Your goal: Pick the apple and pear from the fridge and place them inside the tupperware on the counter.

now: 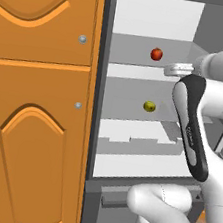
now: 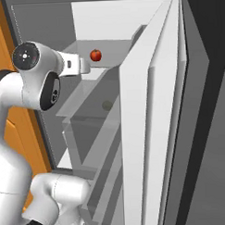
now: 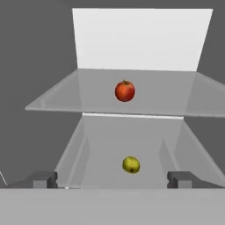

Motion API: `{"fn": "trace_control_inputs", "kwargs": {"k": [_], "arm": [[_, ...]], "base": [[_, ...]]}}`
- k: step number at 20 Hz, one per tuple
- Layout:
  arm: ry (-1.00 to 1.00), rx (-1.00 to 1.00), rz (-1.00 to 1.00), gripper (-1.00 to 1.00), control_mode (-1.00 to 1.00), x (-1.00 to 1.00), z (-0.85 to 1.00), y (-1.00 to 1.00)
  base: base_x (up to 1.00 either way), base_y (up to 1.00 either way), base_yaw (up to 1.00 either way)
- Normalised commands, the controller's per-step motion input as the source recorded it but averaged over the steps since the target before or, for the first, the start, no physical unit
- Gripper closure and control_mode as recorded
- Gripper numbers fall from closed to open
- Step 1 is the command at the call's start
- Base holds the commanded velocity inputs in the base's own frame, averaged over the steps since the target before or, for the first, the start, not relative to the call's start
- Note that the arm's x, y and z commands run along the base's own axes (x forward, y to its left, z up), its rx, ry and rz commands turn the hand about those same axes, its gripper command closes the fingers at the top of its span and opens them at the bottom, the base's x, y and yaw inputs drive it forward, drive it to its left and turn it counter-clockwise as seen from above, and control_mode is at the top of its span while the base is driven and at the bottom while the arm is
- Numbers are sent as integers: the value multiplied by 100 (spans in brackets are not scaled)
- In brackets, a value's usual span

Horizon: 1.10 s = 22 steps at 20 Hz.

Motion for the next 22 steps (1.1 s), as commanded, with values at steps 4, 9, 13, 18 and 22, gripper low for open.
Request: {"fn": "trace_control_inputs", "kwargs": {"k": [4, 9, 13, 18, 22], "arm": [[0, 0, 0, -100, -100, 9, 0, -5], [3, 0, 0, -100, -100, 27, -8, -7], [13, 0, 0, -100, -100, 46, -15, 0], [15, 0, 0, -100, -100, 52, -6, 0], [8, 0, 0, -100, -100, 58, 0, 0]], "base": [[0, 0, 0], [0, 0, 0], [0, 0, 0], [0, 0, 0], [0, 0, 0]]}}
